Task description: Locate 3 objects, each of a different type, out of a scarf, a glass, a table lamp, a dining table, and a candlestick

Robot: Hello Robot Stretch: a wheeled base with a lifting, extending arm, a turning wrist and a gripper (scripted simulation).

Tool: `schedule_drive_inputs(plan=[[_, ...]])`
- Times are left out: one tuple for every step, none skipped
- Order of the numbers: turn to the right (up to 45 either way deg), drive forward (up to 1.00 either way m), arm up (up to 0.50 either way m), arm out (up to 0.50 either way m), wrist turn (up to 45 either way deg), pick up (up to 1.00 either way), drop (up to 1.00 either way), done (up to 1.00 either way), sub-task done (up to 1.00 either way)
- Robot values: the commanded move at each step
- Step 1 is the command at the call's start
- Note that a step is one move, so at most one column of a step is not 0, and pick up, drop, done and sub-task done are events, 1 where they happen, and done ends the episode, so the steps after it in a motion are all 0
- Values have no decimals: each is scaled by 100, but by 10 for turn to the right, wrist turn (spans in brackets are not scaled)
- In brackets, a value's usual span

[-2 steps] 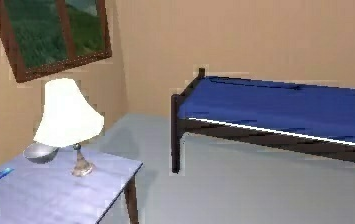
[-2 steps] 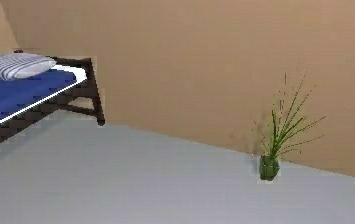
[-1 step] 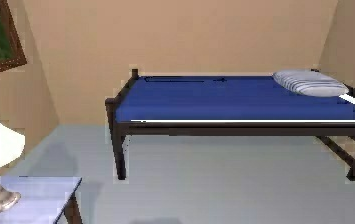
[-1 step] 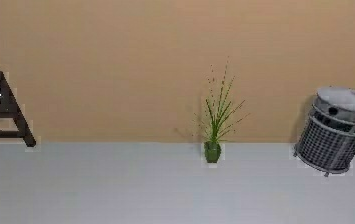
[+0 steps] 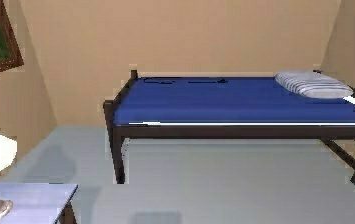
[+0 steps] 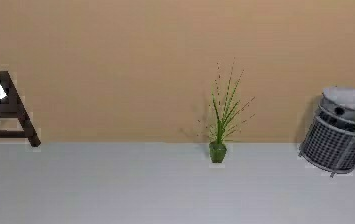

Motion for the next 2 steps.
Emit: schedule_drive_inputs(plan=[[-450, 0, 0, 0, 0, 0, 0, 0, 0], [0, 0, 0, 0, 0, 0, 0, 0, 100]])
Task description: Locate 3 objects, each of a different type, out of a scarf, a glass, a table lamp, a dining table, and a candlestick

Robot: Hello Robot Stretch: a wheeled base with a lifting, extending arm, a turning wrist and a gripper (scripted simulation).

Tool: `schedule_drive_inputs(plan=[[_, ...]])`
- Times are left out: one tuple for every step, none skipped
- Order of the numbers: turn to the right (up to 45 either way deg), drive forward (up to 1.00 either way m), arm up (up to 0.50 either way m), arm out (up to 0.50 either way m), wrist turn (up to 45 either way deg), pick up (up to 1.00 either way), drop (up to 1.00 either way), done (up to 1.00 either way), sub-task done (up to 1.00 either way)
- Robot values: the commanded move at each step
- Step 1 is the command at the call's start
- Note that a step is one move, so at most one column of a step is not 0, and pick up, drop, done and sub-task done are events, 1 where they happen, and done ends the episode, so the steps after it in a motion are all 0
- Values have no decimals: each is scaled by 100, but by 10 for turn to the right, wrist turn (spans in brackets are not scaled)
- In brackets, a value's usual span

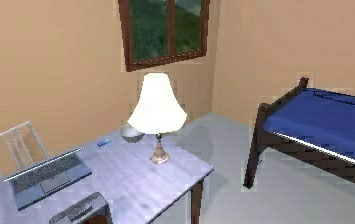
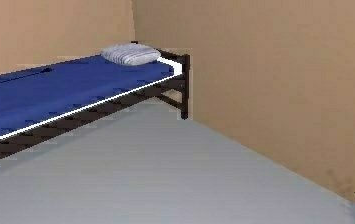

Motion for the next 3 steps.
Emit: schedule_drive_inputs(plan=[[-450, 0, 0, 0, 0, 0, 0, 0, 0], [-450, 0, 0, 0, 0, 0, 0, 0, 0], [-420, 0, 0, 0, 0, 0, 0, 0, 0]])
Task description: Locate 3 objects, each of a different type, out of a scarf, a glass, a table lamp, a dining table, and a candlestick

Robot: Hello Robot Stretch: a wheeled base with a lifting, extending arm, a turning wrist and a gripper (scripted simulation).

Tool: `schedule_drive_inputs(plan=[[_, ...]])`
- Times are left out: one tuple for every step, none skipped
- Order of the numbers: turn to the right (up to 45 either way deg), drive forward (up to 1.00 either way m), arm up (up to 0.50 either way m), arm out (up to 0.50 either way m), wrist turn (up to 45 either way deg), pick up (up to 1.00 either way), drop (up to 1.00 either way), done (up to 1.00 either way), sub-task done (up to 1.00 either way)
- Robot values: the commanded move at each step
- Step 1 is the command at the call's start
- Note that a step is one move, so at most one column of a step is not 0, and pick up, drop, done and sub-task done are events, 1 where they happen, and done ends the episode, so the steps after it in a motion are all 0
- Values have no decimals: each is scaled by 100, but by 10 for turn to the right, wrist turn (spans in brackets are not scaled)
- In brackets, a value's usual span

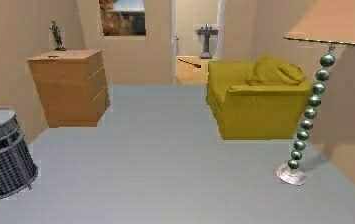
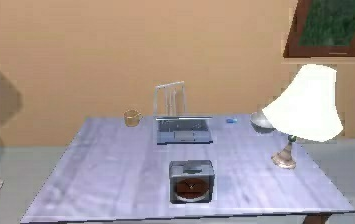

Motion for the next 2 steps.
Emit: schedule_drive_inputs(plan=[[0, 100, 0, 0, 0, 0, 0, 0, 0], [0, 100, 0, 0, 0, 0, 0, 0, 0]])
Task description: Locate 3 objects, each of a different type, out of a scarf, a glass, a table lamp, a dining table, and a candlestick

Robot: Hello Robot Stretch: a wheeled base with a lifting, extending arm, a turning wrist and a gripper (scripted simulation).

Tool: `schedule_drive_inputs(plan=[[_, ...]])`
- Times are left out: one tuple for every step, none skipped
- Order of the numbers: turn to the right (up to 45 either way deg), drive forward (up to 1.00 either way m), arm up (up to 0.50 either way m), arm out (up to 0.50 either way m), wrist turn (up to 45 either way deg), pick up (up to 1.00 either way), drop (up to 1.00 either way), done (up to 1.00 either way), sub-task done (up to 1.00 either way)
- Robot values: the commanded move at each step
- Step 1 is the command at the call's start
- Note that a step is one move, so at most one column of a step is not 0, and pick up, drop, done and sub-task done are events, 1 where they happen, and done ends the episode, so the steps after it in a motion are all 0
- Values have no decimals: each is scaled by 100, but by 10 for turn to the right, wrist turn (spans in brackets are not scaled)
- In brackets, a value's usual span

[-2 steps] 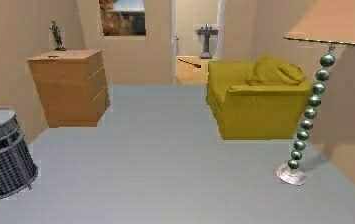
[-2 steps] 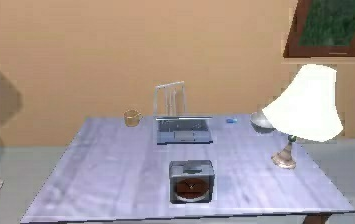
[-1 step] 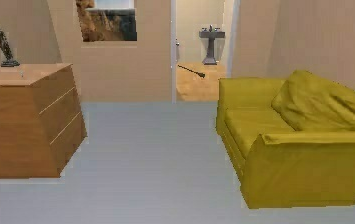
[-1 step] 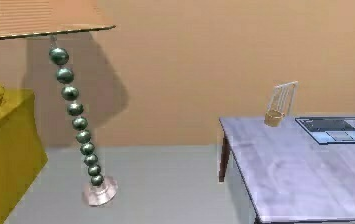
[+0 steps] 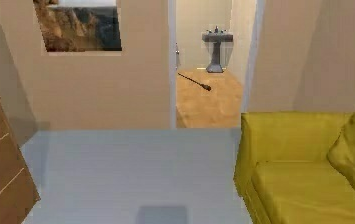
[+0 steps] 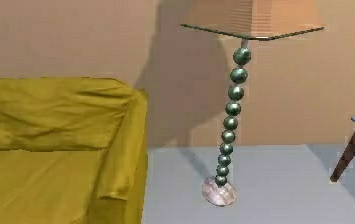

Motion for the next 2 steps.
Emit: schedule_drive_inputs(plan=[[0, 100, 0, 0, 0, 0, 0, 0, 0], [0, 90, 0, 0, 0, 0, 0, 0, 0]])
